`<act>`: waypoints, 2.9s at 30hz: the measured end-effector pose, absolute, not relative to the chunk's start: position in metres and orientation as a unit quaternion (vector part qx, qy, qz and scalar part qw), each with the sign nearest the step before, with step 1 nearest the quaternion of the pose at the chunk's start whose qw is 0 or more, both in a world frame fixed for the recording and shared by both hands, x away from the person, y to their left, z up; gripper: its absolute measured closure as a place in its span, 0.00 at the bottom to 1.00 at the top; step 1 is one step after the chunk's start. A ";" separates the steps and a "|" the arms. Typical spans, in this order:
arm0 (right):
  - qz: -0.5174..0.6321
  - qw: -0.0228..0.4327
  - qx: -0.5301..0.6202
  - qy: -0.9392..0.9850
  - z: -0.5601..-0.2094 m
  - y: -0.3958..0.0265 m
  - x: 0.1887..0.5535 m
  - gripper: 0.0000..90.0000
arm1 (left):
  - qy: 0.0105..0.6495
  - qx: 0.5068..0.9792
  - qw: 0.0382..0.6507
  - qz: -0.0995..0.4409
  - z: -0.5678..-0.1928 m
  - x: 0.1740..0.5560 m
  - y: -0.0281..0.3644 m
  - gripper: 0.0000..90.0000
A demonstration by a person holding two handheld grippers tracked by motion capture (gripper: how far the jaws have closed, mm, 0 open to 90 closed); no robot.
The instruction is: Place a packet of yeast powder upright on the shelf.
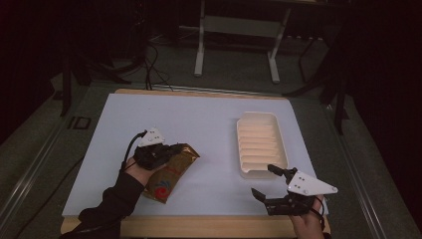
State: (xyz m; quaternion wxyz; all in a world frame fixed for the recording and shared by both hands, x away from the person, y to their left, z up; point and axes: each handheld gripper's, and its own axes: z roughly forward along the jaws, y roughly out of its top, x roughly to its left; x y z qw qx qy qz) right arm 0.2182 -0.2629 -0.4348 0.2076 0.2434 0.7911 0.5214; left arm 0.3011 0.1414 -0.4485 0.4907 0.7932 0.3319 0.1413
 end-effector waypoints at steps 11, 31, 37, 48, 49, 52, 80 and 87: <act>0.526 0.223 0.245 0.784 -0.407 -0.263 0.223 0.20 | 0.304 0.778 0.530 0.144 -0.430 0.283 0.130 0.99; 0.509 0.145 0.235 0.815 -0.376 -0.222 0.267 0.11 | 0.261 0.745 0.598 0.135 -0.413 0.276 0.112 0.99; 0.498 0.121 0.203 0.834 -0.377 -0.207 0.275 0.12 | 0.251 0.742 0.607 0.134 -0.410 0.273 0.106 0.99; 0.469 0.077 0.162 0.865 -0.381 -0.177 0.285 0.20 | 0.235 0.738 0.620 0.122 -0.412 0.267 0.095 0.99; 0.468 0.076 0.160 0.866 -0.381 -0.175 0.286 0.24 | 0.233 0.737 0.623 0.120 -0.412 0.265 0.093 0.99; 0.460 0.072 0.150 0.872 -0.381 -0.171 0.291 0.31 | 0.228 0.735 0.628 0.114 -0.411 0.264 0.090 0.99; 0.356 0.018 0.062 0.932 -0.371 -0.155 0.309 0.97 | 0.206 0.730 0.646 0.082 -0.414 0.263 0.091 0.80; 0.359 0.021 0.063 0.931 -0.367 -0.157 0.312 0.97 | 0.194 0.732 0.647 0.083 -0.409 0.261 0.096 0.54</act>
